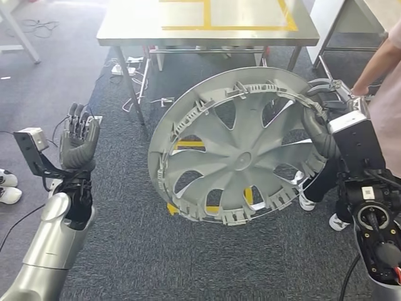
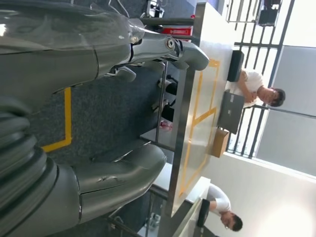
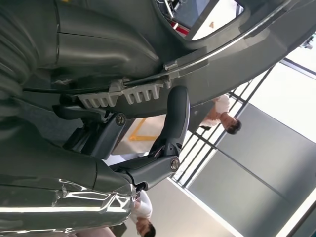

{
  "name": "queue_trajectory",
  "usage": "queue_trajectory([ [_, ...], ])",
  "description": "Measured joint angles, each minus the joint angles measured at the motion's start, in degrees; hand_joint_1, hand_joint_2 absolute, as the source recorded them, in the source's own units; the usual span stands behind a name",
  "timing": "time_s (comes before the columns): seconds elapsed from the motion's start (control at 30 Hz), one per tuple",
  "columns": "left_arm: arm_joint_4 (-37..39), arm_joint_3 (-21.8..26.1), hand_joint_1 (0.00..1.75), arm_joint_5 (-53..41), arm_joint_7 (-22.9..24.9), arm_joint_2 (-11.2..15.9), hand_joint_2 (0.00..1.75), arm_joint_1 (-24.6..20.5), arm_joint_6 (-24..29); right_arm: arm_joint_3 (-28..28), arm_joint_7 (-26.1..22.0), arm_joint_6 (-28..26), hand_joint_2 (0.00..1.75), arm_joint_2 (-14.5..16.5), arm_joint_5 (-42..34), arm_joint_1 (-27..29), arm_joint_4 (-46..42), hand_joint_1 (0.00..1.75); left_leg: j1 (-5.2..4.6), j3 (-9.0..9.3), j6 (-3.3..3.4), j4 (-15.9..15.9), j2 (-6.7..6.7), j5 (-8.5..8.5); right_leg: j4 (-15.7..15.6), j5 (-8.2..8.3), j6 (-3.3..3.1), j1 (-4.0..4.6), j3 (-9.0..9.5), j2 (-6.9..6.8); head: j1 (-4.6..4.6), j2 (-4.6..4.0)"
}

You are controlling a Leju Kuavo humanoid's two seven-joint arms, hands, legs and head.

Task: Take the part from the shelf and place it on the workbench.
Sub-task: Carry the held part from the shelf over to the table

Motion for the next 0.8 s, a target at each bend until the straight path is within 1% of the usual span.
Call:
queue_trajectory([
  [0.07,-0.01,0.00,0.00,0.04,0.01,-0.01,1.75,0.24,0.26,-0.01,-0.05,-0.20,1.75,0.01,0.08,-0.01,0.00,1.75,-0.04,-0.40,-0.03,0.07,0.00,0.08,-0.66,-0.16,0.06,-0.01,0.12,-0.03,-0.27,0.00],
  [0.13,-0.02,0.00,0.00,0.05,0.02,-0.04,1.75,0.34,0.42,-0.01,-0.09,-0.35,1.75,0.02,0.21,0.05,-0.01,1.75,0.00,-0.32,0.06,-0.09,0.16,0.09,-0.76,-0.14,0.14,0.02,0.09,0.09,-0.77,0.00],
  [0.33,-0.02,0.00,0.00,0.10,0.03,-0.06,1.75,0.30,0.52,-0.01,-0.09,-0.71,1.75,0.02,0.46,0.12,-0.02,1.75,0.06,0.11,-0.37,-0.68,0.32,0.32,-0.76,-0.08,-0.13,0.08,0.12,0.24,-1.54,0.00],
  [0.5,-0.02,0.00,0.00,0.73,0.30,-0.06,1.75,0.31,0.41,0.01,-0.07,-1.20,1.75,0.02,-0.29,0.14,-0.02,1.75,0.07,0.14,-0.45,-0.82,0.32,0.35,-0.76,-0.10,-0.20,0.08,0.12,0.23,-1.80,0.00],
  [0.8,-0.02,0.00,0.00,1.35,0.89,-0.06,1.75,0.29,-0.70,0.02,0.32,-1.21,1.75,0.02,-1.26,0.15,-0.02,1.75,0.06,0.13,-0.50,-0.83,0.32,0.31,-0.83,-0.15,-0.24,0.05,0.15,0.22,-1.93,0.00],
])
